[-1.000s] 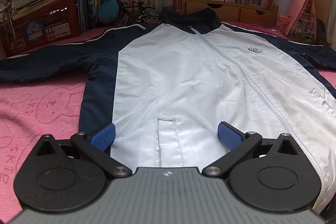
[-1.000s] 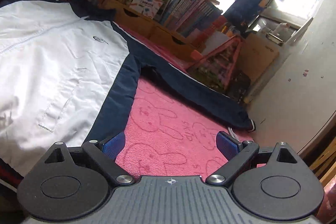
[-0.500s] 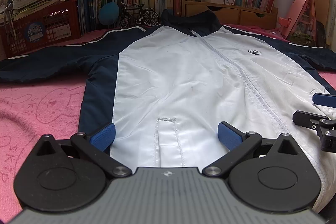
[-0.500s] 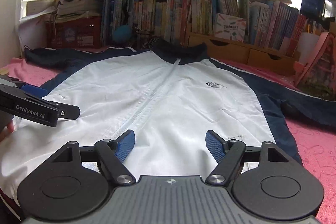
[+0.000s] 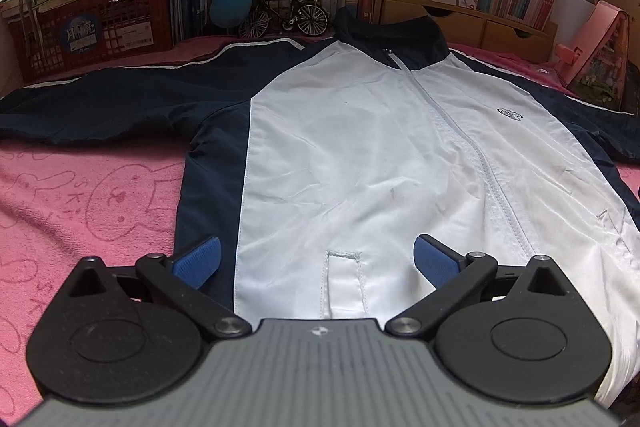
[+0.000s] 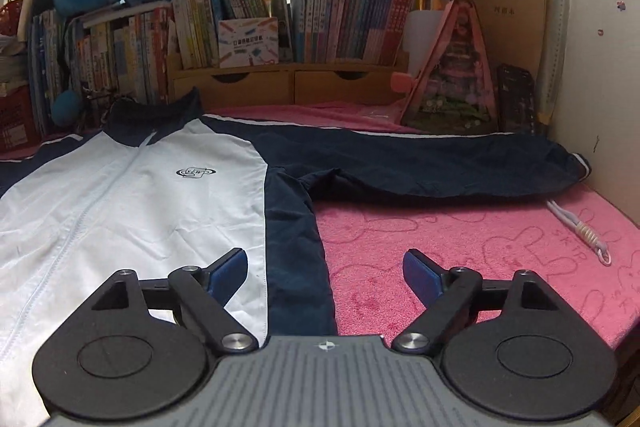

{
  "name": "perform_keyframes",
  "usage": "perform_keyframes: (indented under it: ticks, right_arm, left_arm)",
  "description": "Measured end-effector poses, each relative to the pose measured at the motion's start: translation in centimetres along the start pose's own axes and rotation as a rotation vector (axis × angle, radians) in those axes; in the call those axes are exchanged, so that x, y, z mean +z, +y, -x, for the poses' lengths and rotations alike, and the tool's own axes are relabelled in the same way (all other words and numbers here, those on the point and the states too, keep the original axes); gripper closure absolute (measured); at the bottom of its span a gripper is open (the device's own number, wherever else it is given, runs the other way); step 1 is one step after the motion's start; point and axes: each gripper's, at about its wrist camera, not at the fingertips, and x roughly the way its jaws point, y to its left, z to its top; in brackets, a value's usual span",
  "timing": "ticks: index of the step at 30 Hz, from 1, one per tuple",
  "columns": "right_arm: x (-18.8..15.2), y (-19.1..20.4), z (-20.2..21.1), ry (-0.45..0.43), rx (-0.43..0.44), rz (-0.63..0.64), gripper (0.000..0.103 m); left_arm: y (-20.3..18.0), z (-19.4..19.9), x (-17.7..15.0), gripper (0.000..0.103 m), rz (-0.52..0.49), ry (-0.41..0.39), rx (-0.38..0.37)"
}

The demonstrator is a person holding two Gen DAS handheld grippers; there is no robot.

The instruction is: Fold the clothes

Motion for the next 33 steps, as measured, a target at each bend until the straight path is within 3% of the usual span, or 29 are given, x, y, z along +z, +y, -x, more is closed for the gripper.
perform_keyframes:
  ticks: [4,7,9,16,21,33]
  right_arm:
    - [0.7,2.9,1.6,-0.017,0.04,0.064,0.007]
    - [0.6,4.8,2.7,-0.008,0.124,0.082,0.005]
    - [0.3,5.9,3.5,0.01,0.157,0.096,0.005]
    - [-2.0,8.1,7.2,0.111,0.186,0.158,0.005]
    - [-3.5,8.5,9.4,0.157,0.186,0.165,0.004]
    - [-4.7,8.2,13.2,0.146,0.192,0.142,0.003]
  left_arm:
    - [0.1,1.1,0.3,0.0,0.048,0.06,-0.03]
    - [-0.6,1.6,-0.2,0.0,0.013,0.116,0.019]
    - [-1.0,1.9,-0.7,0.0,-0.009,0.142,0.052]
    - [-1.7,3.7,-3.3,0.0,-0.027,0.194,0.031]
    - [-2.5,5.2,-4.7,0.0,-0.027,0.197,0.014]
    - [-3.6,9.0,-7.8,0.0,-0.054,0.186,0.001]
